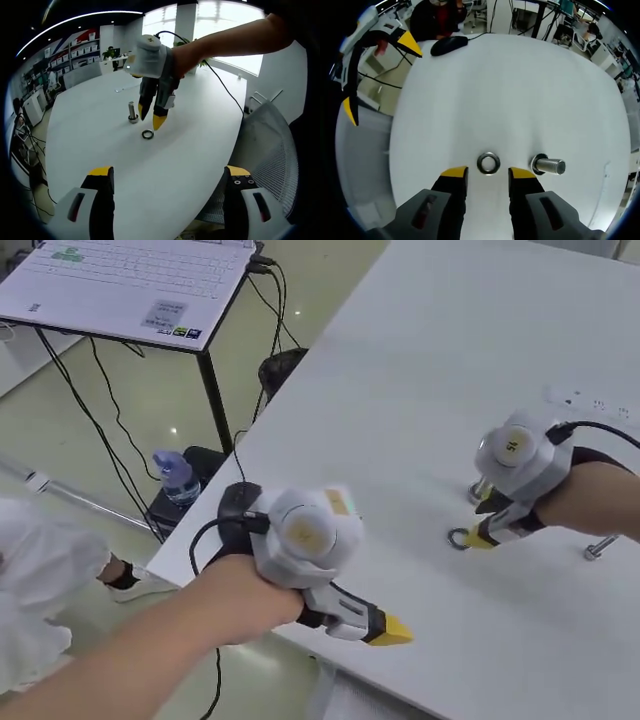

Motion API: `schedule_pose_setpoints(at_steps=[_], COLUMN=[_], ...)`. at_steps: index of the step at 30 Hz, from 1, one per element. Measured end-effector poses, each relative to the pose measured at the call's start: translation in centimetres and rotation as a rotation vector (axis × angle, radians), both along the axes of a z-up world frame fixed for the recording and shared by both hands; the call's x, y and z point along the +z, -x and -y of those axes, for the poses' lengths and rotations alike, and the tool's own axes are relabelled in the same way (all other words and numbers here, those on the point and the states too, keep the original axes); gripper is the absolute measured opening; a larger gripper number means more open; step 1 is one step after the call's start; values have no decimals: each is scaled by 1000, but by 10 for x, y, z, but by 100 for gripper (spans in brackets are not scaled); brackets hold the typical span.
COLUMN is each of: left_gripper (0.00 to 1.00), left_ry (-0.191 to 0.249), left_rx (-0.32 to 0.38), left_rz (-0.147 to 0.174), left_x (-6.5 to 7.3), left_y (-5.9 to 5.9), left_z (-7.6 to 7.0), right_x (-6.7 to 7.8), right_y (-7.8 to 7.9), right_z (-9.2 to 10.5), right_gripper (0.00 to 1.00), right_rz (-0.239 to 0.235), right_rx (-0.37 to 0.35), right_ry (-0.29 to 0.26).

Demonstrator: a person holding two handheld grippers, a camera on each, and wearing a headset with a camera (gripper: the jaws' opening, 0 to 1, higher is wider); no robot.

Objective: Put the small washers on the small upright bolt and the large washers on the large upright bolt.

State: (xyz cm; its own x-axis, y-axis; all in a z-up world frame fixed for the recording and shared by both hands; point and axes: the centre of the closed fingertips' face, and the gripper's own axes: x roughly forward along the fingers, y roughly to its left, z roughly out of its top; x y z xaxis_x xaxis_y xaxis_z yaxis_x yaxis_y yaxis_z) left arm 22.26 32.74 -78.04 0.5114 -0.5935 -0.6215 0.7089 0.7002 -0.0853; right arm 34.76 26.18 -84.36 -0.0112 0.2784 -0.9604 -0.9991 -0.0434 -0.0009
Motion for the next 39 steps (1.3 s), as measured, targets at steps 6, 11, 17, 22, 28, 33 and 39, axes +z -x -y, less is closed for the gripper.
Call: schedule_pose_setpoints(at_steps=[6,11,17,22,28,33,39], left_gripper=[95,96,99,99,99,99,97], left_ry=[14,0,-7,-25,-35,-44,-31], left_rx=[3,-1,1,-6,-3,-2,3], left_rz=[5,2,4,3,2,0,1], left_x=[0,-3,-4,-8,-10,-12,-10], left_y=[0,0,-1,-1,-3,-4,-5], left_z=[2,0,-2,-2,-3,-4,-3], right_x=[-11,-23,-27,-29,-29,-29,-29], right_y=[1,-4,-2,-2,-2,-3,-4], right_z=[-3,-2,-3,-4,-5,-4,-3], right_gripper=[34,34,34,34,33,29,25], right_rz=[-3,5,11,20,4,5,10], right_rx=[-1,-2,-1,1,-8,-6,-10], right_ry=[-1,8,7,6,7,24,15])
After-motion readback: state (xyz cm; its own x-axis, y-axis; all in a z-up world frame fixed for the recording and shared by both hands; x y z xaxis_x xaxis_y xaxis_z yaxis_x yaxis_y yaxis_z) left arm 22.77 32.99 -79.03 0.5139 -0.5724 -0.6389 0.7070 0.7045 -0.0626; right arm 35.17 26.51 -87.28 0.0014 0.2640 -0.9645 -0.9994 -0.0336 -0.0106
